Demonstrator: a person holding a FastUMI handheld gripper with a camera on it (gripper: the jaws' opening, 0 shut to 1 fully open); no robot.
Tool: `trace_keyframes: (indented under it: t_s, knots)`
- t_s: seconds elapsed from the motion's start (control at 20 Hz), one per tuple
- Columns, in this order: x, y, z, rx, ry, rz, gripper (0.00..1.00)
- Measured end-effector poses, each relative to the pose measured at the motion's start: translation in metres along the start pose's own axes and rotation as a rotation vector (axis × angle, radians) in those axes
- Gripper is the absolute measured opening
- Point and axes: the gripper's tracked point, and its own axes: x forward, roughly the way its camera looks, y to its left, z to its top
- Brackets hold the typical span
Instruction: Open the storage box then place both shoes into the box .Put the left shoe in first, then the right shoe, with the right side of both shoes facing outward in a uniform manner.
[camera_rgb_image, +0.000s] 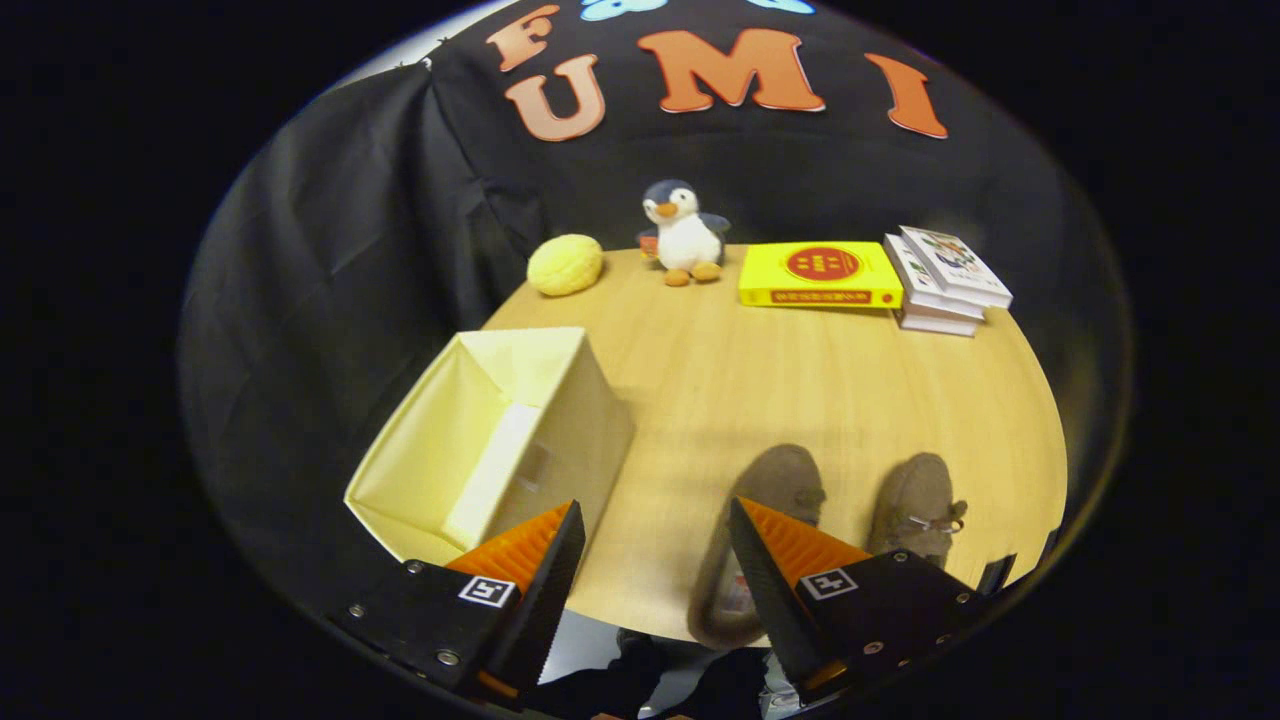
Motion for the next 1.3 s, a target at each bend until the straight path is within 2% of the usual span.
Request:
trace_keyframes:
  t_s: [0.2, 0.4, 0.65, 0.8, 1.05, 1.1, 1.2, 1.3]
  knots:
    - [0.015, -0.050, -0.039, 0.026, 0.021, -0.074, 0.85]
    - [0.038, -0.078, -0.073, 0.015, 0.070, -0.104, 0.80]
    - [0.070, -0.093, -0.073, -0.002, 0.052, -0.152, 0.69]
    - [0.090, -0.102, -0.072, 0.016, 0.059, -0.190, 0.49]
    - [0.100, -0.106, -0.067, 0.057, 0.047, -0.219, 0.25]
    - [0.099, -0.107, -0.067, 0.065, 0.059, -0.223, 0.15]
    - [0.093, -0.099, -0.063, 0.096, 0.074, -0.197, 0.07]
    - [0.081, -0.091, -0.053, 0.103, 0.076, -0.193, 0.06]
